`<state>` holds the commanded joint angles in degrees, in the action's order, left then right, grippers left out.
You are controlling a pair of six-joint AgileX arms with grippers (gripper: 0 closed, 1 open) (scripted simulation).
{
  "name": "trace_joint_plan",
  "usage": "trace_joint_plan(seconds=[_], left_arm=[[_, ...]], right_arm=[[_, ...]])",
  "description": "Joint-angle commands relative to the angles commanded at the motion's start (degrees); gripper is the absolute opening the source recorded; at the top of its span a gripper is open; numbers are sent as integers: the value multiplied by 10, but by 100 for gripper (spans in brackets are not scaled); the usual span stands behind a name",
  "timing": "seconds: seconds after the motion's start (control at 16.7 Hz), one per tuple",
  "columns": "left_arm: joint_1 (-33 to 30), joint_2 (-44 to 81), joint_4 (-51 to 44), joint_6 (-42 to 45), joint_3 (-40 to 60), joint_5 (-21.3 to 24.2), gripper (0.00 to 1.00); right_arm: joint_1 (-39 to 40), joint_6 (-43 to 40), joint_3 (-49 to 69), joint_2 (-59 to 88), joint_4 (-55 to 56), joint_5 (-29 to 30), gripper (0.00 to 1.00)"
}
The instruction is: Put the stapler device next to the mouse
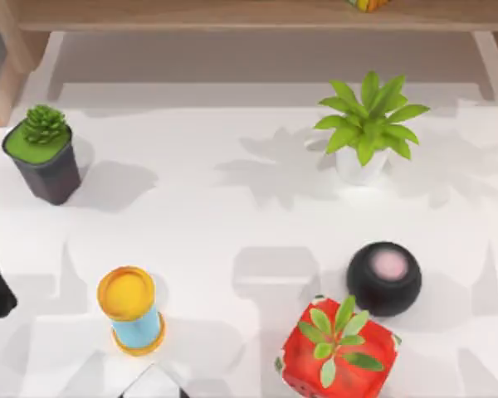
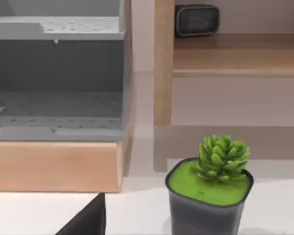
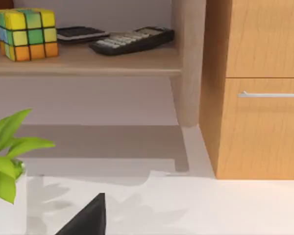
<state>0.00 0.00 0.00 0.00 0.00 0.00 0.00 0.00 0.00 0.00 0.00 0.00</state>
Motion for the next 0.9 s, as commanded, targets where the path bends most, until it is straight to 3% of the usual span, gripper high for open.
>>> trace_joint_plan(seconds=[0.24, 0.42, 0.9], left_arm=[[5, 20, -19, -6, 15, 0, 100], [19, 94, -86, -27, 61, -1, 100], [78, 468, -368, -115, 237, 1, 100]], right_arm=[[0, 0, 0, 0, 0, 0, 100], [0, 0, 0, 0, 0, 0, 100], [0, 0, 0, 0, 0, 0, 100]])
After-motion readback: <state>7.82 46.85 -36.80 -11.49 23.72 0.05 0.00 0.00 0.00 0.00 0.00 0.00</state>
